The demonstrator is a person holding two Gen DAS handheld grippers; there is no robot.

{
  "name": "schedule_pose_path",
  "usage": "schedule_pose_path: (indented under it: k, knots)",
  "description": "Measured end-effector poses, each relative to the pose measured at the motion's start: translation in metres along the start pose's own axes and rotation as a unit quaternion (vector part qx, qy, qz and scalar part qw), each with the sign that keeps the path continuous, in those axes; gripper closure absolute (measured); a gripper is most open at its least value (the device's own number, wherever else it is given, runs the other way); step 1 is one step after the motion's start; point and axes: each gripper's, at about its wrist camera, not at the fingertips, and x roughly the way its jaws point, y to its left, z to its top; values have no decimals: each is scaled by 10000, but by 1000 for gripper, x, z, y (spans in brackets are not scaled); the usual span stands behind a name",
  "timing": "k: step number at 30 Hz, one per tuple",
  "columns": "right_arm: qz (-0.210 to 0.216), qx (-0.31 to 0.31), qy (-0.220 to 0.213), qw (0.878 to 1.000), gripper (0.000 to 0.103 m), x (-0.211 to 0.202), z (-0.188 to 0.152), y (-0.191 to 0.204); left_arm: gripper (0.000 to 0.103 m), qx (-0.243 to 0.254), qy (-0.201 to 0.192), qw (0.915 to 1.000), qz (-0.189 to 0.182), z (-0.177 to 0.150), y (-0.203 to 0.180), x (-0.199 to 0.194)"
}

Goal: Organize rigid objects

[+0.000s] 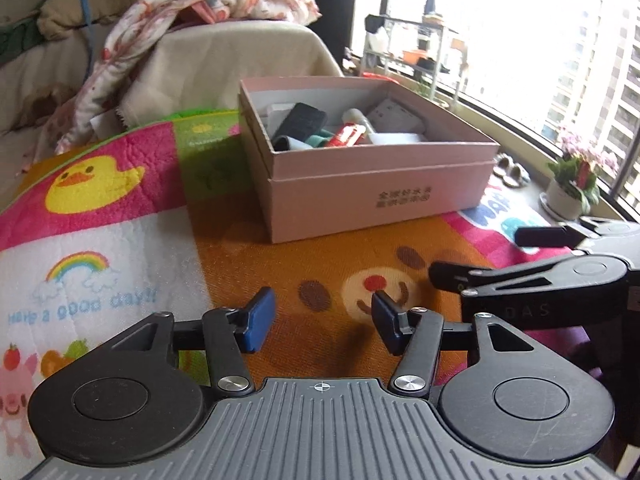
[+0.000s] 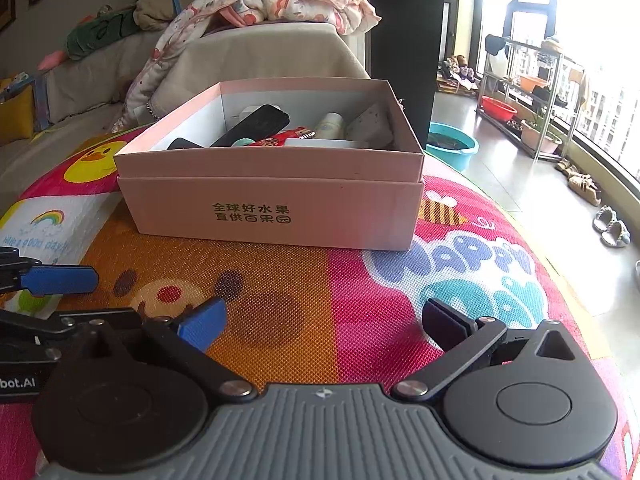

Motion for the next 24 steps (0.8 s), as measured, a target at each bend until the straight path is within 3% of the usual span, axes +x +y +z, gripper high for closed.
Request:
schedule_pose_path:
  k: [2, 6, 14, 24]
  knots:
    - [-73, 70, -29, 9999, 0, -1, -1, -1, 52, -178, -154, 9988, 426, -1, 2, 3]
    - [-209, 175, -105, 9996, 0, 0, -2, -3, 51, -16, -306, 9968, 739, -3, -6, 5]
    - [-203, 105, -129, 9997, 0, 5, 1, 0, 51, -183, -379, 9946, 949, -3, -11, 9]
    - [-196, 137, -150, 9996, 0, 6, 1, -1, 51, -244, -402, 9945, 938, -4, -10, 9]
